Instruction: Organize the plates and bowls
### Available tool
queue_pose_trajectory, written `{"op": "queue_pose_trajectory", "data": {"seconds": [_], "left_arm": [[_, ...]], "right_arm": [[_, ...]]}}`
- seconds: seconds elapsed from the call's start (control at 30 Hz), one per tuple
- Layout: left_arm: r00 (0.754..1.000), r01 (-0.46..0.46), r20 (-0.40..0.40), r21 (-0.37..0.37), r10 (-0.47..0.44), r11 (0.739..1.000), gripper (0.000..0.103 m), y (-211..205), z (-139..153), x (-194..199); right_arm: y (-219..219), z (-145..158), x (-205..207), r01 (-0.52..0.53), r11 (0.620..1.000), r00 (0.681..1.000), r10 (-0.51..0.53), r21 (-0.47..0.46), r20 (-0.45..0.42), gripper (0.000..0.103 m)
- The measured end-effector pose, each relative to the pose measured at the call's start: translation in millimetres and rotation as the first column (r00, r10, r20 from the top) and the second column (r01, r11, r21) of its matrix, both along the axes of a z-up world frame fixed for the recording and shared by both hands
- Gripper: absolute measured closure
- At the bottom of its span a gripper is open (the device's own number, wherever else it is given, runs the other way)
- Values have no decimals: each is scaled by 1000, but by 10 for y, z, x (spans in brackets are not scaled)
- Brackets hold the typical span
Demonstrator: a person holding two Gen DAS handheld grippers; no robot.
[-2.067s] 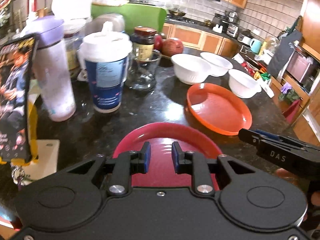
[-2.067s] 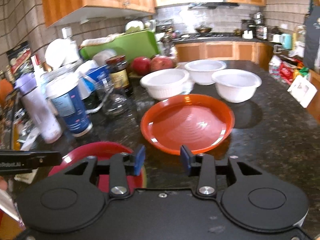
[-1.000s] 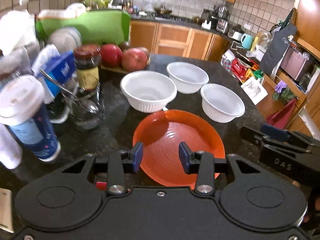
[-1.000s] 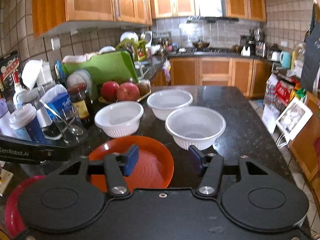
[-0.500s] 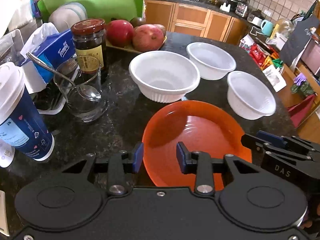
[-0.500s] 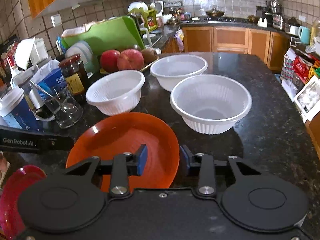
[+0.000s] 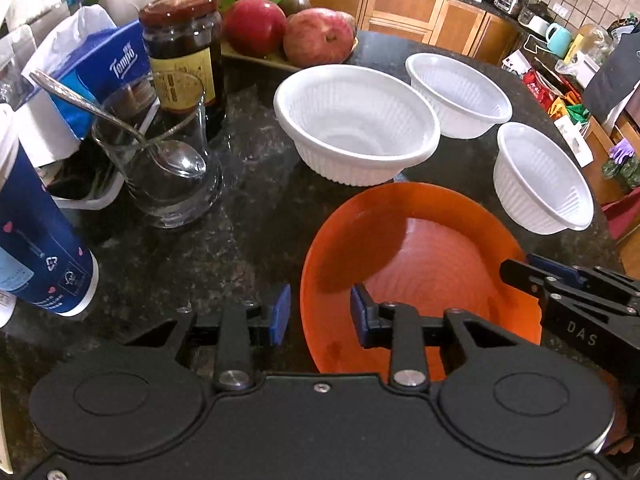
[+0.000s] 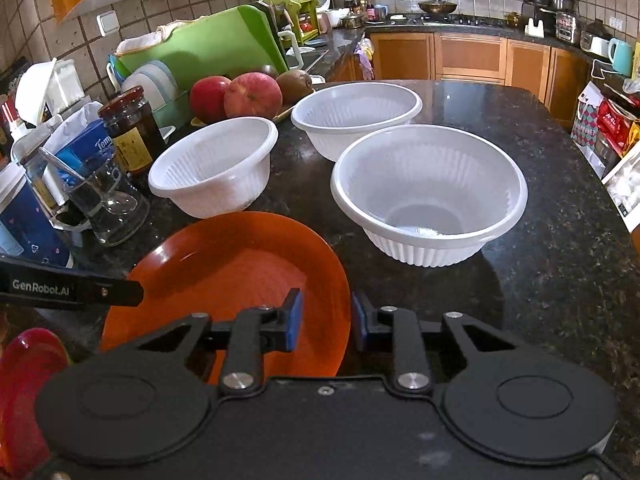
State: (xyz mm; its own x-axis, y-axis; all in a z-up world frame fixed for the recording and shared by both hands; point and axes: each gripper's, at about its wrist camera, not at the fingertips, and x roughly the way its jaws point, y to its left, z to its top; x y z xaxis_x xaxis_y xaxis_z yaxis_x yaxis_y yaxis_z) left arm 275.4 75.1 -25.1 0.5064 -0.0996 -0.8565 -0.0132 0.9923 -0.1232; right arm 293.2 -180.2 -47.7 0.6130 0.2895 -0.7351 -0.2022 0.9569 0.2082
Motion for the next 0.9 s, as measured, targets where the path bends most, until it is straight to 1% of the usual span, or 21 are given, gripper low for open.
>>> {"op": "queue_pose_trajectory", "data": {"seconds": [0.2, 0.33, 0.4, 0.6, 0.9], "left_arm": [[999, 12, -34, -11, -13, 1000, 62, -33, -70, 12], [999, 19, -35, 0, -19, 1000, 62, -53, -79, -8], [999, 16, -38, 0, -16, 1000, 63, -52, -82, -20], [999, 15, -41, 1, -15, 1000, 68, -82, -79, -79], [998, 40, -51, -13, -40, 999, 69, -215, -81, -208]], "right_arm": [[-34, -49, 0, 9, 1000, 1000, -8, 10, -27, 82], [-31, -66, -31, 13, 1000, 999, -13, 6, -33, 84], [-26, -68, -49, 20, 1000, 999, -20, -7, -30, 89], [-70, -63, -136, 36, 999, 999, -36, -8, -32, 91], [-237, -51, -373, 69, 998, 997, -69, -3, -44, 91]]}}
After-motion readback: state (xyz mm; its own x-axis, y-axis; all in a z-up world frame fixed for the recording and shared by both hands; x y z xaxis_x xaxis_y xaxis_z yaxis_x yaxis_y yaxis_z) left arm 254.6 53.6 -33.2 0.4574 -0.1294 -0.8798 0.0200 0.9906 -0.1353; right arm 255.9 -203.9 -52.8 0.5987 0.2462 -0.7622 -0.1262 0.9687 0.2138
